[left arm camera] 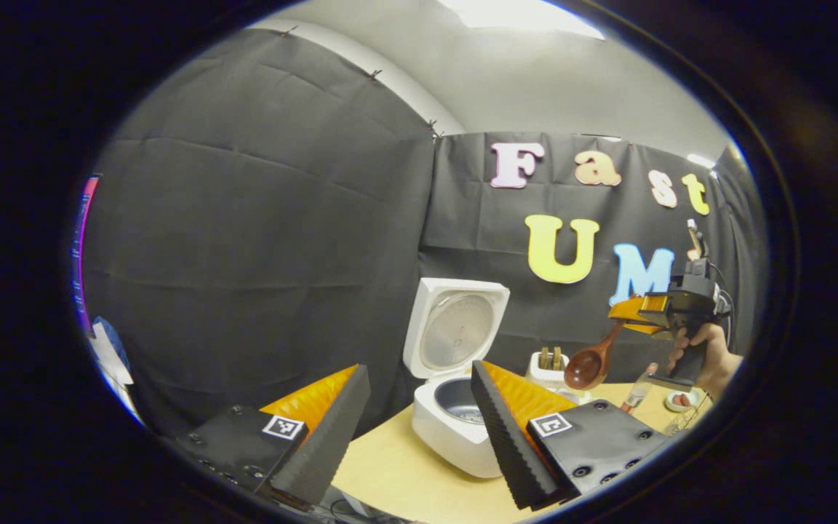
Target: Close the left gripper, press the button to open the rice cooker; take a wooden spoon from the chopstick holder with the right hand, scoop a spoonful of rice and pour it into the rice cooker, then put the wooden spoon back into the chopstick holder.
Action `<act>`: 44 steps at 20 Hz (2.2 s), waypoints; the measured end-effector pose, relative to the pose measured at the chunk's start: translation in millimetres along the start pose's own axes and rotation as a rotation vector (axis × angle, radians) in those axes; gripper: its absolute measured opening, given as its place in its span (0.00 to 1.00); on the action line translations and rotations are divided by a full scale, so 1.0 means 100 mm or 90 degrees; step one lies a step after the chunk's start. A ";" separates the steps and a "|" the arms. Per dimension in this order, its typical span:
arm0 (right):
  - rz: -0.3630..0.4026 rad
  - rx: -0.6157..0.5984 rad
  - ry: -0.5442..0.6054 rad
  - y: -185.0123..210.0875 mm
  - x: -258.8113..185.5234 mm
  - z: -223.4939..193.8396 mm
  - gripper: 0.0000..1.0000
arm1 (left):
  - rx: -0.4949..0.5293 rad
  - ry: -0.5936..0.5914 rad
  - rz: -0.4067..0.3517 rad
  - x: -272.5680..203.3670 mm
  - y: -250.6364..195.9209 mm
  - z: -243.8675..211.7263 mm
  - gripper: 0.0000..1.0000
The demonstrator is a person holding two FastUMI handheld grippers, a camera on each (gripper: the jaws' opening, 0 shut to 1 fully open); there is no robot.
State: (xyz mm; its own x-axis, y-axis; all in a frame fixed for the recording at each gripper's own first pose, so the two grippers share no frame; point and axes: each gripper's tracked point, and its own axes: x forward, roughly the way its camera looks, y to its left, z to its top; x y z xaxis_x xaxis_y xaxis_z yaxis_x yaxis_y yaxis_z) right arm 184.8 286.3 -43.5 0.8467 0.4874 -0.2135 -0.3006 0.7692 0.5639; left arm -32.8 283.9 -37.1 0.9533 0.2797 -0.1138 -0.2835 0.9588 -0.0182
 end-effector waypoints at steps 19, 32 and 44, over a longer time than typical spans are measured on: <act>-0.218 0.005 -0.119 -2.04 -1.83 0.97 0.15 | 0.017 -0.039 -0.151 -0.03 -1.81 0.37 0.97; -0.352 0.024 -0.087 -3.22 -2.55 0.63 0.15 | 0.053 -0.025 -0.206 -0.17 -2.72 0.30 0.99; -0.353 0.058 -0.036 -3.55 -2.61 0.18 0.23 | 0.072 -0.025 -0.187 -0.23 -2.79 0.32 0.99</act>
State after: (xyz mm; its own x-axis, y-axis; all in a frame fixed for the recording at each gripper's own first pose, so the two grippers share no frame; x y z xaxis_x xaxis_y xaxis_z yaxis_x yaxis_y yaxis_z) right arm 78.9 -121.4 -174.0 0.8899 -0.0040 -0.4562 0.2329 0.8639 0.4466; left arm 27.8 11.7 2.3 0.9966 -0.0110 -0.0812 0.0164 0.9977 0.0664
